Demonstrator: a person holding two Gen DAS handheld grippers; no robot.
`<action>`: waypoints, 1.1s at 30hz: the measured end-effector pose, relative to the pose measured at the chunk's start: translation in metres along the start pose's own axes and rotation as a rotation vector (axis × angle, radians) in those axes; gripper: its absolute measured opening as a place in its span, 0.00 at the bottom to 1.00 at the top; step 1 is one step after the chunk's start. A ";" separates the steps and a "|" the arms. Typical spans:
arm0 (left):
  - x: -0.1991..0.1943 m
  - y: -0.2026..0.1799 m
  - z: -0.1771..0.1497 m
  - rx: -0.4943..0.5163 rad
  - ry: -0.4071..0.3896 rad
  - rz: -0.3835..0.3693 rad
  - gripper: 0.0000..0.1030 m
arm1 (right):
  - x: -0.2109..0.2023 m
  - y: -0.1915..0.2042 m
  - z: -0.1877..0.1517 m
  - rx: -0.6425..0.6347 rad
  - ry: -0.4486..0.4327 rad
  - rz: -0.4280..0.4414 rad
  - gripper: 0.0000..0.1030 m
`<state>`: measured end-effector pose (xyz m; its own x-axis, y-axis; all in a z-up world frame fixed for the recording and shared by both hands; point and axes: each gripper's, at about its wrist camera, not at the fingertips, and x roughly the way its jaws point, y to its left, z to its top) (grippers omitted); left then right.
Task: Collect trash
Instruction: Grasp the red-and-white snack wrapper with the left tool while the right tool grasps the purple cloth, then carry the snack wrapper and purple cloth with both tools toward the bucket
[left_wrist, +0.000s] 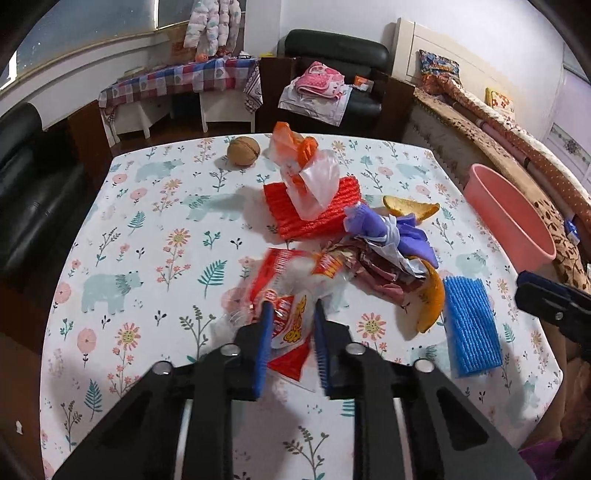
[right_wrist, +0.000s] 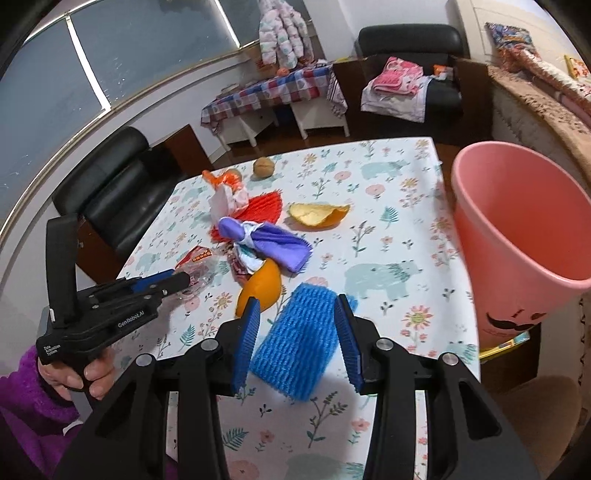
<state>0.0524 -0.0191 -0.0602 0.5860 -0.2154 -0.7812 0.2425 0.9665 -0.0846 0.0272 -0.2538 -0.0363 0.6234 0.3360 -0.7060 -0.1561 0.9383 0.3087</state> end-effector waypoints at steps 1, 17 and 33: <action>-0.003 0.001 0.000 -0.003 -0.005 -0.001 0.10 | 0.003 0.001 0.001 -0.003 0.007 0.004 0.41; -0.033 0.030 0.009 -0.120 -0.071 -0.055 0.06 | 0.058 0.024 0.049 -0.237 0.061 0.049 0.41; -0.023 0.037 0.013 -0.149 -0.044 -0.056 0.06 | 0.106 0.023 0.066 -0.380 0.151 0.061 0.41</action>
<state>0.0581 0.0194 -0.0377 0.6092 -0.2719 -0.7450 0.1603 0.9622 -0.2201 0.1401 -0.2021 -0.0625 0.4890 0.3733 -0.7884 -0.4789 0.8703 0.1151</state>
